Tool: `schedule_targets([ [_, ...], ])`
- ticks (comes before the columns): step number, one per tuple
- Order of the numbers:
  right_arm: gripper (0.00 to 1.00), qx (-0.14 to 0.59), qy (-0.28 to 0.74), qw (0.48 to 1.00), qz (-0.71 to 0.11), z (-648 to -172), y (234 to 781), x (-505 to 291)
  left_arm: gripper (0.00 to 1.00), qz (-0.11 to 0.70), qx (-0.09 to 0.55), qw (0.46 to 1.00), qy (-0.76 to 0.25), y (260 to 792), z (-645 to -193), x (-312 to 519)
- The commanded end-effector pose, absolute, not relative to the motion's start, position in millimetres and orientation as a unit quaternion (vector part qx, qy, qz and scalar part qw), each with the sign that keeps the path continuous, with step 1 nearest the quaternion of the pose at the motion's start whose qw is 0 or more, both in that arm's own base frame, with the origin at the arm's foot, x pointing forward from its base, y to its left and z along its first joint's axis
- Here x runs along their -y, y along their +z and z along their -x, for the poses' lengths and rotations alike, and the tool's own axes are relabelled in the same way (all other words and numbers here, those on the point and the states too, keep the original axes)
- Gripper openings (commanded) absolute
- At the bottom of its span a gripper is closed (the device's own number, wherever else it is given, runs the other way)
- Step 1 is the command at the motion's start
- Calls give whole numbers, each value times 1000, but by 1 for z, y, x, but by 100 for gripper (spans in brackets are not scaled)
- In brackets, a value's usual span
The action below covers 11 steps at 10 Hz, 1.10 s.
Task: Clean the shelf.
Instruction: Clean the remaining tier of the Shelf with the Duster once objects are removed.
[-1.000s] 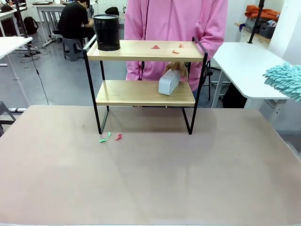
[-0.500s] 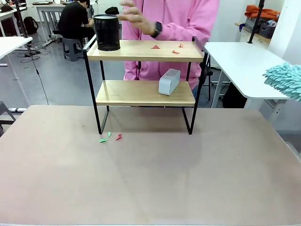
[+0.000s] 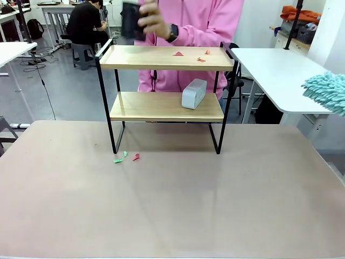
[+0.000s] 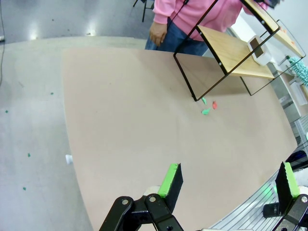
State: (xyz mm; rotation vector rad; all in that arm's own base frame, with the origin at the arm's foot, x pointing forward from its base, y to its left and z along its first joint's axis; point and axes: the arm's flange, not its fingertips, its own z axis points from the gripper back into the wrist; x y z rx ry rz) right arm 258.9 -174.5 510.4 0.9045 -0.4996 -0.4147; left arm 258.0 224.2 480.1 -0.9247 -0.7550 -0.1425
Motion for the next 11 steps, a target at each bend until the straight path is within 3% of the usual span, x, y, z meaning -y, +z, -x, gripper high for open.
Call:
schedule_targets([
  [1, 12, 250, -191, 846, -430, -259, 509, 175, 100, 436, 364, 820, -74, 481, -258, -223],
  [3, 12, 230, -194, 845, -443, -270, 521, 167, 100, 436, 364, 820, -74, 481, -258, -223],
  [7, 12, 345, 31, 855, -385, -339, 642, 37, 100, 436, 364, 820, -74, 481, -258, -223],
  [10, 12, 420, 100, 855, -287, -338, 641, -58, 100, 436, 364, 820, -74, 481, -258, -223],
  [11, 12, 351, 93, 865, -346, -329, 669, -43, 100, 436, 364, 820, -74, 481, -258, -223],
])
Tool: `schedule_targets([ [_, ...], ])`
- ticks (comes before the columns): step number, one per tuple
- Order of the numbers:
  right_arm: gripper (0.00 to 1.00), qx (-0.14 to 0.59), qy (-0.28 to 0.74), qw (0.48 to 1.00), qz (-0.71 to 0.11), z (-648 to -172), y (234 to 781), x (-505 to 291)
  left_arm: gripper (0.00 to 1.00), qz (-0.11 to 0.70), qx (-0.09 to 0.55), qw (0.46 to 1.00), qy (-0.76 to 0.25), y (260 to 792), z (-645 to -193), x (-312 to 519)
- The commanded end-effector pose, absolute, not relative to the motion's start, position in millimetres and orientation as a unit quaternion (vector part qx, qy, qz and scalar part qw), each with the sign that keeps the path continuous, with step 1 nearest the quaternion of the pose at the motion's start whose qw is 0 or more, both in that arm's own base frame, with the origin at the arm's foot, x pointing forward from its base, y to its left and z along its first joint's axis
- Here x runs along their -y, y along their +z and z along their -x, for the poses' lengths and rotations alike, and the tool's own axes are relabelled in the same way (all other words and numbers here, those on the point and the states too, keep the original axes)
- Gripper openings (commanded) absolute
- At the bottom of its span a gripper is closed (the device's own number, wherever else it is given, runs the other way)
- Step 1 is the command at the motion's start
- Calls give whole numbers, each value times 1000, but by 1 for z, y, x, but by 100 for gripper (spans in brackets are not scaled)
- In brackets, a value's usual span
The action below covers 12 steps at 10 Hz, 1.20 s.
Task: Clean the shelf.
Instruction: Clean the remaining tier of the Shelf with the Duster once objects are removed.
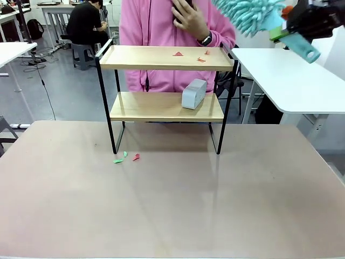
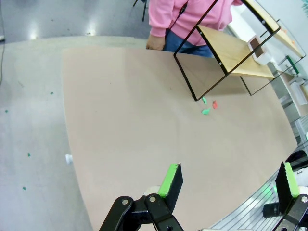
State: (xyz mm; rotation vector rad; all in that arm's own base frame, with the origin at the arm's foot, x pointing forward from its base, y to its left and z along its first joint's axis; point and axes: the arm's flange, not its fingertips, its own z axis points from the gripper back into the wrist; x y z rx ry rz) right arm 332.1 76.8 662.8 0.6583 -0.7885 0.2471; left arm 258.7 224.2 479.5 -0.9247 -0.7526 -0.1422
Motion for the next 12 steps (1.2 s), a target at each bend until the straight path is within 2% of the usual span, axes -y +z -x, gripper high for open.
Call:
schedule_targets([
  [1, 12, 351, 93, 865, -346, -329, 669, -43, 100, 436, 364, 820, -74, 481, -258, -223],
  [2, 12, 376, 118, 864, -314, -332, 663, -77, 100, 436, 364, 820, -74, 481, -258, -223],
  [4, 12, 344, 117, 899, -245, -333, 660, -95, 100, 436, 364, 820, -74, 481, -258, -223],
  [6, 12, 325, 104, 917, -208, -350, 656, -114, 100, 436, 364, 820, -74, 481, -258, -223],
  [12, 12, 292, 87, 939, -162, -373, 635, -154, 100, 436, 364, 820, -74, 481, -258, -223],
])
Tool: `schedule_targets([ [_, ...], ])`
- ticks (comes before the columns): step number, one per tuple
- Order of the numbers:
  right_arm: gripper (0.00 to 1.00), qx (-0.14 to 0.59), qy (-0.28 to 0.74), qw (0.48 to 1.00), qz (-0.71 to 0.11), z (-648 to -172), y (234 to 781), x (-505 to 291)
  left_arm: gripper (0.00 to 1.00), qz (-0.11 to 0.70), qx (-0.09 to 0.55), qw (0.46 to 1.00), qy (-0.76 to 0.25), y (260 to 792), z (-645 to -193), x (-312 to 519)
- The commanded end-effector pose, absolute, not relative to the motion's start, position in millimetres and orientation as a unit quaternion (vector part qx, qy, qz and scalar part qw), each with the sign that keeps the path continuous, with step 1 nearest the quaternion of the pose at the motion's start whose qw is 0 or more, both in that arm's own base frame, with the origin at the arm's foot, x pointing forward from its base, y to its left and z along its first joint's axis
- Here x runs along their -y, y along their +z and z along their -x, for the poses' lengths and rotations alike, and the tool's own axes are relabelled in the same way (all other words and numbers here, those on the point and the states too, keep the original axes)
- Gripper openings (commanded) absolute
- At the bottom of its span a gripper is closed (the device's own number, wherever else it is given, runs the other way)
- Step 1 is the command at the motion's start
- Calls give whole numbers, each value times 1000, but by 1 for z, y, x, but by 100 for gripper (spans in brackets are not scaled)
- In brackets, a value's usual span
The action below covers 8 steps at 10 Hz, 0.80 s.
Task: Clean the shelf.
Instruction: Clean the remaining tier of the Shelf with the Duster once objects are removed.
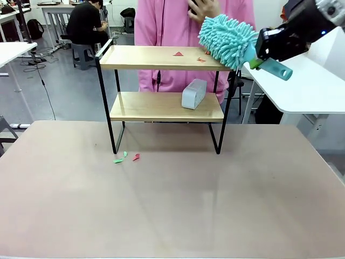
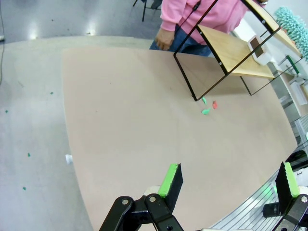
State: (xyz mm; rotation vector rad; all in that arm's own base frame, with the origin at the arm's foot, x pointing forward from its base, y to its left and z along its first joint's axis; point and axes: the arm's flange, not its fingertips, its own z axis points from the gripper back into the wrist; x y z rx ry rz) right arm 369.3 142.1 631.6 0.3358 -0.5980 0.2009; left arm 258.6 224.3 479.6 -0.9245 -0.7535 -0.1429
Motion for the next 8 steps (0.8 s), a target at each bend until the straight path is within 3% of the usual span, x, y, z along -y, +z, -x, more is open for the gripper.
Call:
schedule_targets([
  [1, 12, 286, 89, 940, -165, -375, 632, -158, 100, 436, 364, 820, -74, 481, -258, -223],
  [4, 12, 282, 109, 933, -194, -381, 631, -166, 100, 436, 364, 820, -74, 481, -258, -223],
  [8, 12, 193, 243, 901, -303, -388, 622, -174, 100, 436, 364, 820, -74, 481, -258, -223],
])
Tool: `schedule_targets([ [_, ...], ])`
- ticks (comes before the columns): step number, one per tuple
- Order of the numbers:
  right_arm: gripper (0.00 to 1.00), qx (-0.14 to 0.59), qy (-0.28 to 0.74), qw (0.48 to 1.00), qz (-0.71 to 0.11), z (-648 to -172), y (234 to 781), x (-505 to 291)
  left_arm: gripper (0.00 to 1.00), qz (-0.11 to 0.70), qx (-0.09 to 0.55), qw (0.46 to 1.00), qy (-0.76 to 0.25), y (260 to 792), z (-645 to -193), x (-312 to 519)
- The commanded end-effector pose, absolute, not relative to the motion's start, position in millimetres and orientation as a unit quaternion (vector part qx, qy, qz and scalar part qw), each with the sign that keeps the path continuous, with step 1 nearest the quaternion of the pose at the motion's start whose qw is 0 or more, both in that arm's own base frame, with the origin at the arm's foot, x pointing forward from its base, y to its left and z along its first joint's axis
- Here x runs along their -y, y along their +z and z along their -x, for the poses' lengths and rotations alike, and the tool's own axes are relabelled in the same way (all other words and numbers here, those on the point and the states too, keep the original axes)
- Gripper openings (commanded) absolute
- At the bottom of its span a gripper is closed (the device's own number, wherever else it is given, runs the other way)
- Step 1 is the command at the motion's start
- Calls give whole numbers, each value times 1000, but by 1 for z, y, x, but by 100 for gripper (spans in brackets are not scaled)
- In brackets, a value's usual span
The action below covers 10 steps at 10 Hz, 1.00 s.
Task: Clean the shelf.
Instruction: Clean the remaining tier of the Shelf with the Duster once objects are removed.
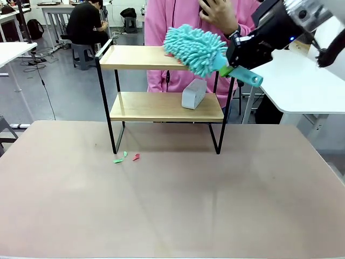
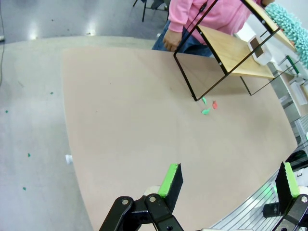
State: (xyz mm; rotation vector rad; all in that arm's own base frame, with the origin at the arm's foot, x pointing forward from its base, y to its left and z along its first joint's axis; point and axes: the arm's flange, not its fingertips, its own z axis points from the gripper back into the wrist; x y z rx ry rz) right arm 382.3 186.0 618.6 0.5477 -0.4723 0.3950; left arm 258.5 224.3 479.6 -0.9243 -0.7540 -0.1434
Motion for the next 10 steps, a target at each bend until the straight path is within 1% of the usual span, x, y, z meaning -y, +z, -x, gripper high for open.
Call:
schedule_targets([
  [1, 12, 160, 297, 881, -331, -385, 623, -170, 100, 436, 364, 820, -74, 481, -258, -223],
  [2, 12, 138, 330, 871, -336, -381, 623, -162, 100, 436, 364, 820, -74, 481, -258, -223],
  [3, 12, 99, 388, 847, -349, -371, 624, -150, 100, 436, 364, 820, -74, 481, -258, -223],
  [4, 12, 67, 444, 802, -394, -363, 628, -137, 100, 436, 364, 820, -74, 481, -258, -223],
  [5, 12, 68, 457, 780, -423, -356, 632, -127, 100, 436, 364, 820, -74, 481, -258, -223],
  [6, 12, 76, 457, 768, -442, -353, 633, -121, 100, 436, 364, 820, -74, 481, -258, -223],
  [8, 12, 78, 438, 770, -457, -356, 626, -115, 100, 436, 364, 820, -74, 481, -258, -223],
  [10, 12, 83, 444, 770, -450, -354, 623, -113, 100, 436, 364, 820, -74, 481, -258, -223],
])
